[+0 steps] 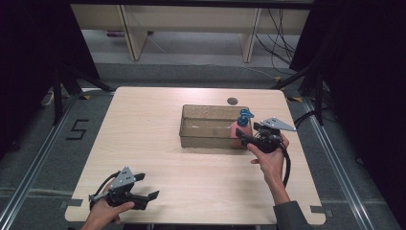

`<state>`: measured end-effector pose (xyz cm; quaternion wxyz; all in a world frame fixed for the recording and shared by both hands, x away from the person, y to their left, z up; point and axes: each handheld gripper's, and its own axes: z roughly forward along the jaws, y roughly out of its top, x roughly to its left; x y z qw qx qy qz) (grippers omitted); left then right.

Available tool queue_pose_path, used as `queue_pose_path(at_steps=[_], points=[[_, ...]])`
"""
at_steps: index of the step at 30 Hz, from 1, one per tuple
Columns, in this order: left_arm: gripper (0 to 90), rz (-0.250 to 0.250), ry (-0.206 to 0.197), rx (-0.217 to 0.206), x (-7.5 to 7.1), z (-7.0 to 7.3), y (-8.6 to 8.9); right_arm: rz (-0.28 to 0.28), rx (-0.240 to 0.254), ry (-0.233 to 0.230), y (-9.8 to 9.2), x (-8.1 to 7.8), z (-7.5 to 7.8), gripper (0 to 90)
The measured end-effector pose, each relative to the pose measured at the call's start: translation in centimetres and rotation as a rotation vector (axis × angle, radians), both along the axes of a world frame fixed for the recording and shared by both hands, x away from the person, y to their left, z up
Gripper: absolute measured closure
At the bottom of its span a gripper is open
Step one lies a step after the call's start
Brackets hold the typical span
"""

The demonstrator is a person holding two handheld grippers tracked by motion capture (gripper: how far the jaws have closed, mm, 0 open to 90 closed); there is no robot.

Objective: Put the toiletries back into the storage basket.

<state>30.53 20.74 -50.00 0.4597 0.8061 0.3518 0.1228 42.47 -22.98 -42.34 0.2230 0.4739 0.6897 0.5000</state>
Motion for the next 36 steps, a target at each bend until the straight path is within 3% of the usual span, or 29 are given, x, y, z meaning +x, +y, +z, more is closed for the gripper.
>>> queue_pose_path(at_steps=[3,4,7,9,11,13,15,16,25,27,30,31,35,36], points=[[14.7,0.002,0.0,-0.007,0.0,0.0,0.0,0.004,0.002,0.006,0.2,-0.2,0.0,21.9],[14.7,0.003,0.0,-0.009,0.0,0.0,-0.1,0.007,-0.028,0.006,0.1,-0.3,0.1,21.9],[14.8,0.003,0.002,-0.007,0.0,0.0,0.0,0.011,-0.013,-0.009,0.3,-0.3,0.0,21.9],[14.7,0.01,-0.005,-0.01,0.0,0.0,-0.1,0.018,-0.036,-0.012,0.3,-0.5,0.1,21.9],[14.7,0.004,0.001,-0.007,0.0,0.0,0.0,0.019,-0.031,-0.021,0.4,-0.5,0.0,21.9],[14.7,0.007,0.002,-0.009,0.0,0.0,-0.1,0.022,-0.01,0.004,0.7,-0.6,0.0,21.9],[14.8,0.003,0.003,-0.007,0.0,0.0,0.0,0.023,-0.038,-0.015,0.6,-0.7,-0.1,21.9],[14.7,0.006,0.002,-0.009,0.0,0.0,-0.1,0.034,-0.004,-0.001,0.8,-0.8,-0.1,21.8],[14.7,0.004,0.001,0.0,0.1,0.0,0.1,0.039,-0.029,-0.013,1.1,-1.2,-0.3,21.7],[14.7,0.014,-0.006,-0.005,0.0,0.0,0.0,0.034,0.009,0.015,1.5,-1.6,-0.4,21.8],[14.7,0.004,0.003,0.0,0.1,0.0,0.1,0.054,-0.014,0.011,1.4,-1.6,-0.3,21.8],[14.8,0.004,-0.002,-0.005,0.1,0.0,0.0,0.056,-0.02,-0.011,1.4,-1.6,-0.4,21.8],[14.7,0.006,0.005,-0.002,0.0,0.0,0.0,0.063,0.005,0.012,1.6,-2.0,-0.5,21.8],[14.7,0.005,-0.001,-0.004,0.1,0.0,0.1,0.062,-0.022,0.002,1.6,-2.1,-0.5,21.8]])
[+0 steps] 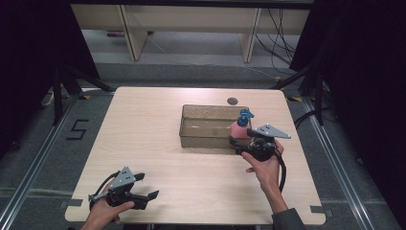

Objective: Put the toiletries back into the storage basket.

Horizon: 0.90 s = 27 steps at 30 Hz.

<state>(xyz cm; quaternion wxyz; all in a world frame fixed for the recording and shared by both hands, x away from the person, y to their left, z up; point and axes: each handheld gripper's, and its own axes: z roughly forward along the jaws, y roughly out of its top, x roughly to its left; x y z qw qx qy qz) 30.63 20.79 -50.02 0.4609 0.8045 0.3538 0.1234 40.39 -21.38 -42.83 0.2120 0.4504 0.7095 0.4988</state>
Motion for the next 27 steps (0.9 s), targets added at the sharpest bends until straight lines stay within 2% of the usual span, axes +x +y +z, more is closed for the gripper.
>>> queue_pose_path(at_steps=[1,2,4,5,7,8,11,14,15,17,21,22,23,24,25,26,27], points=[[14.7,0.0,0.0,0.0,0.0,0.0,0.0,0.0,0.0,0.0,0.0,0.0,0.0,21.8],[14.8,0.004,0.003,0.003,-0.1,0.0,0.0,-0.003,0.023,0.008,0.3,-0.2,-0.2,21.8],[14.7,0.004,0.004,-0.003,-0.1,0.0,-0.1,0.011,0.017,-0.002,0.3,-0.3,-0.2,21.8],[14.7,0.001,0.002,0.005,0.0,0.0,0.0,0.018,0.03,0.016,0.4,-0.5,-0.2,21.8],[14.7,0.001,0.004,0.006,0.0,0.0,0.0,0.024,0.036,0.002,0.4,-0.4,-0.4,21.8],[14.7,0.003,0.002,0.008,-0.1,0.0,0.0,0.033,0.053,0.028,0.6,-0.6,-0.4,21.7],[14.7,0.003,0.001,0.005,0.0,0.0,0.0,0.041,0.033,0.027,0.9,-0.9,-0.6,21.7],[14.7,0.002,0.002,0.007,-0.1,0.0,0.0,0.054,0.043,0.022,1.1,-1.1,-0.8,21.8],[14.8,0.0,0.002,0.008,-0.1,0.0,0.0,0.05,0.062,0.041,1.3,-1.3,-0.8,21.8],[14.8,0.001,0.001,0.006,0.0,0.0,0.0,0.063,0.043,0.025,1.3,-1.4,-0.8,21.8],[14.8,0.004,-0.001,0.012,0.0,0.0,0.0,0.064,0.067,0.044,1.6,-1.9,-0.9,22.0],[14.7,0.003,0.003,0.008,0.0,0.0,0.0,0.079,0.044,0.03,1.5,-1.8,-1.0,22.0],[14.7,0.0,0.001,0.017,0.0,0.0,0.0,0.074,0.053,0.048,1.6,-2.0,-1.0,21.9],[14.8,0.0,0.002,0.009,-0.1,0.0,0.0,0.07,0.068,0.042,1.7,-2.1,-1.1,21.9],[14.7,0.0,0.002,0.009,-0.1,0.0,0.0,0.081,0.046,0.031,1.5,-2.1,-1.1,21.9],[14.7,0.002,0.002,0.015,0.0,0.0,0.0,0.082,0.067,0.03,1.7,-2.1,-1.2,21.9],[14.8,0.002,0.002,0.015,0.0,0.0,0.0,0.082,0.067,0.03,1.7,-2.1,-1.2,21.9]])
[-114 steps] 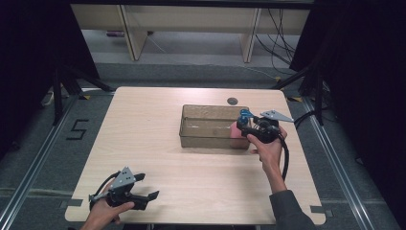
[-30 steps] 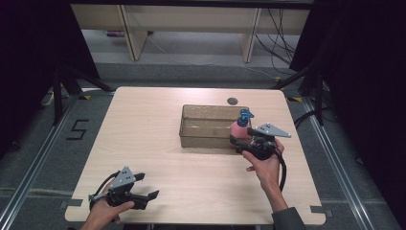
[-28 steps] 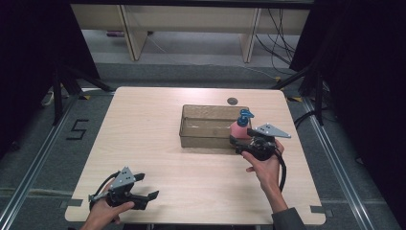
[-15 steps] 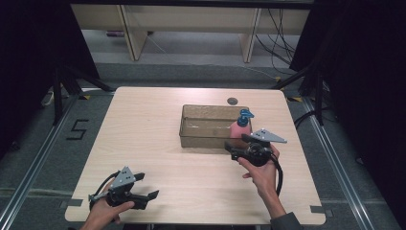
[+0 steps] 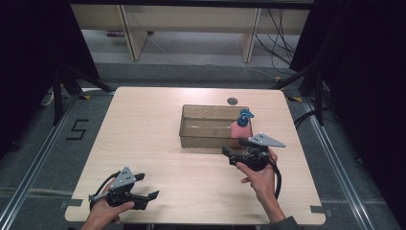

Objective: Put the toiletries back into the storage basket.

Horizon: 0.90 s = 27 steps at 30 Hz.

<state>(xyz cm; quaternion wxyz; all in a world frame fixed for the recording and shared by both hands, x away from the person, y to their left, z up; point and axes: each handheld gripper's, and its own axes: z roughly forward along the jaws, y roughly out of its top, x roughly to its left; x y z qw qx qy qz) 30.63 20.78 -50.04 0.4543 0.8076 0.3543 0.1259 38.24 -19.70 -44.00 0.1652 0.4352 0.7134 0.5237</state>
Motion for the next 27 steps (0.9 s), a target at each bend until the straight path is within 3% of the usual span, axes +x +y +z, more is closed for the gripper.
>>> queue_pose_path(at_steps=[4,7,13,20,22,23,25,27], points=[[14.8,0.002,0.002,-0.01,0.0,0.0,0.0,-0.001,-0.015,-0.021,-0.1,-0.2,-0.1,21.9],[14.7,0.0,0.002,-0.011,0.0,0.0,0.0,0.002,0.008,0.024,0.2,-0.6,-0.4,21.8],[14.7,0.004,0.0,-0.021,-0.1,-0.1,-0.2,0.021,0.013,0.009,0.1,-0.8,-0.6,21.8],[14.8,0.001,0.001,-0.003,0.1,0.0,-0.2,0.025,-0.003,0.015,0.0,-1.0,-1.1,21.7],[14.8,0.002,0.006,-0.01,0.1,0.1,-0.4,0.028,0.024,0.035,0.4,-1.1,-1.4,21.6],[14.8,0.0,0.003,-0.004,0.1,0.0,-0.5,0.052,0.009,0.036,0.2,-1.1,-1.6,21.6],[14.8,0.004,0.007,-0.009,0.1,-0.2,-0.6,0.049,0.008,0.02,0.2,-1.0,-1.8,21.6],[14.8,-0.005,0.008,0.006,0.2,-0.1,-0.4,0.045,0.005,0.034,0.2,-1.1,-1.8,21.5]])
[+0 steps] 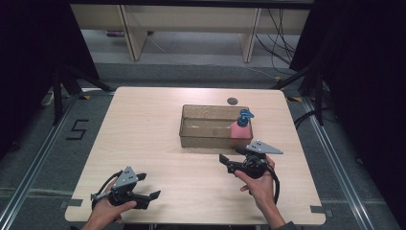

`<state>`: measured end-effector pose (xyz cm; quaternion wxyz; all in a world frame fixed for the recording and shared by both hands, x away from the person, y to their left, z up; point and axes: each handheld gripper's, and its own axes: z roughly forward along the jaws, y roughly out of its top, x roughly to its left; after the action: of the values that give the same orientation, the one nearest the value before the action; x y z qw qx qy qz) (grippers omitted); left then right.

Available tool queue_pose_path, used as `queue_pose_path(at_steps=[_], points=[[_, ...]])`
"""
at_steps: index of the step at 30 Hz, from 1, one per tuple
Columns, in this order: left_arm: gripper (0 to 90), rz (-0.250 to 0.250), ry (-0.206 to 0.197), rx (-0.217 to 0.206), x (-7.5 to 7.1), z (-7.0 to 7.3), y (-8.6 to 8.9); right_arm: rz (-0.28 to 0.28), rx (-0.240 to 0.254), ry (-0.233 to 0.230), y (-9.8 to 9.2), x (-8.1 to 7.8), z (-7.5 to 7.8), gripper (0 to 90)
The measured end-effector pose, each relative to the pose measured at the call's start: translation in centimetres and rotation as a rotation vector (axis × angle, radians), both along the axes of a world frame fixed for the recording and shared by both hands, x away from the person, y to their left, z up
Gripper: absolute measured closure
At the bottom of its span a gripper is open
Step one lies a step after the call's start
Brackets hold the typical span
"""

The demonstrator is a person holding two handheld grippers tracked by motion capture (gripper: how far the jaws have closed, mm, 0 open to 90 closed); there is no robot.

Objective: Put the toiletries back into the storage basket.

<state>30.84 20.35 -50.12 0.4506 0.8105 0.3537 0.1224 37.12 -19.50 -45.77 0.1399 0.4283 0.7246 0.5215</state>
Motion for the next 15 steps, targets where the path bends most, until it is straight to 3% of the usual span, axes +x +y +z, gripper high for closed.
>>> queue_pose_path(at_steps=[3,4,5,6,9,15], points=[[14.8,0.005,-0.01,-0.007,0.0,0.0,0.1,0.009,0.017,0.006,0.1,-0.2,0.0,21.4],[14.8,0.005,-0.008,-0.01,-0.1,0.0,0.2,0.002,-0.019,-0.017,0.0,-0.3,0.0,21.3],[14.8,0.011,-0.007,-0.01,-0.1,-0.1,0.2,0.002,-0.019,-0.017,0.0,-0.3,0.0,21.3],[14.8,0.018,-0.009,-0.008,-0.1,0.0,0.3,0.01,0.034,0.029,0.3,-0.8,0.2,21.3],[14.8,0.006,-0.013,-0.018,-0.1,-0.1,0.3,0.026,0.002,-0.004,0.1,-0.8,0.2,21.4],[14.8,0.009,-0.019,-0.021,-0.4,-0.1,0.4,0.025,0.007,0.008,0.0,-1.4,-0.2,21.6]])
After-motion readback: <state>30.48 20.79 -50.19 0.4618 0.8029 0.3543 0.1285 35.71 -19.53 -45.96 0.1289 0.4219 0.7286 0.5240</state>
